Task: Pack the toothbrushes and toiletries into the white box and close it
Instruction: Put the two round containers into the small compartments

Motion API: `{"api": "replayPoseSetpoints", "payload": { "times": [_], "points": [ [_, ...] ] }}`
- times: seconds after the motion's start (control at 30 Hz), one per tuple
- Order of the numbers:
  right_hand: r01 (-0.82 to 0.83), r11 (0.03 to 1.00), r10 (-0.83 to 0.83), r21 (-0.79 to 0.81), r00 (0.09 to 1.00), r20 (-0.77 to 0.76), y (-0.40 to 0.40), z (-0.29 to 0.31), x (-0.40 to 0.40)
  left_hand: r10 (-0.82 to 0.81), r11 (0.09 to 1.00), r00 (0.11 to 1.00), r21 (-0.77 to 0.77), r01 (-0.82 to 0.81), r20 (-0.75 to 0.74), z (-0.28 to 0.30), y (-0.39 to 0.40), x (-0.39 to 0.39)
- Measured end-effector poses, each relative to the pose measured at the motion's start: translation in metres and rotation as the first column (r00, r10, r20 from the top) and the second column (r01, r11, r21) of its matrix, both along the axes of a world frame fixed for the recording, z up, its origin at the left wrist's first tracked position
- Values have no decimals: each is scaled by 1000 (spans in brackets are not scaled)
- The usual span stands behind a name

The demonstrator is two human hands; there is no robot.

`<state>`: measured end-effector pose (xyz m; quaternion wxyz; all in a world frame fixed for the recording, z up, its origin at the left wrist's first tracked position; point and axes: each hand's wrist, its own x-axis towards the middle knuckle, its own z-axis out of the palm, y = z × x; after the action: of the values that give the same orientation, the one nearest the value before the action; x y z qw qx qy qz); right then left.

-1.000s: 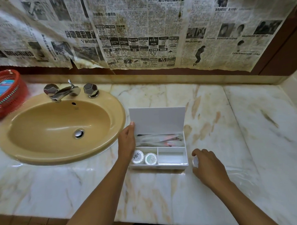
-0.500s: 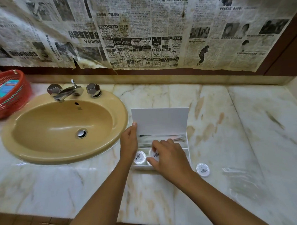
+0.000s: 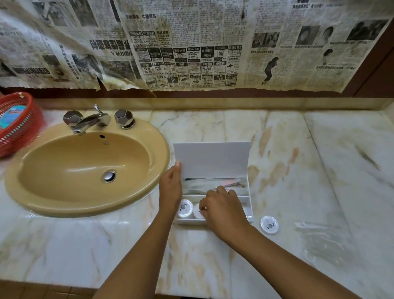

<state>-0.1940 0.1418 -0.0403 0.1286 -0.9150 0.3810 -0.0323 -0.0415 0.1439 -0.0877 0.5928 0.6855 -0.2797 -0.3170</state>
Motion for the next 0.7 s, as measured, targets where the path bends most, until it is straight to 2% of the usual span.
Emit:
{"api": "replayPoseSetpoints", "payload": {
  "times": [0.2, 0.33, 0.4, 0.47, 0.53, 0.7],
  "points": [
    [-7, 1000, 7, 21, 1000, 15, 0, -8, 3, 2, 1000, 1000, -23, -2, -10, 5, 0, -3],
    [19, 996, -40, 91, 969, 243, 3, -9, -11, 8, 1000, 1000, -24, -8, -6, 6, -1, -4],
    [90, 991, -118, 94, 924, 363, 1, -6, -27, 13, 999, 1000, -38, -13, -2, 6, -1, -3],
    [183, 980, -200, 80, 894, 401, -4, -4, -45, 12, 999, 1000, -41, -12, -2, 4, -2, -2],
    [285, 954, -301, 97, 890, 341, -9, -3, -64, 5, 999, 1000, -46, -5, 2, 3, -2, -2],
    [425, 895, -428, 131, 904, -7, -14, -12, -104, 19, 999, 1000, -41, -19, -2, 5, -1, -4]
  ]
}}
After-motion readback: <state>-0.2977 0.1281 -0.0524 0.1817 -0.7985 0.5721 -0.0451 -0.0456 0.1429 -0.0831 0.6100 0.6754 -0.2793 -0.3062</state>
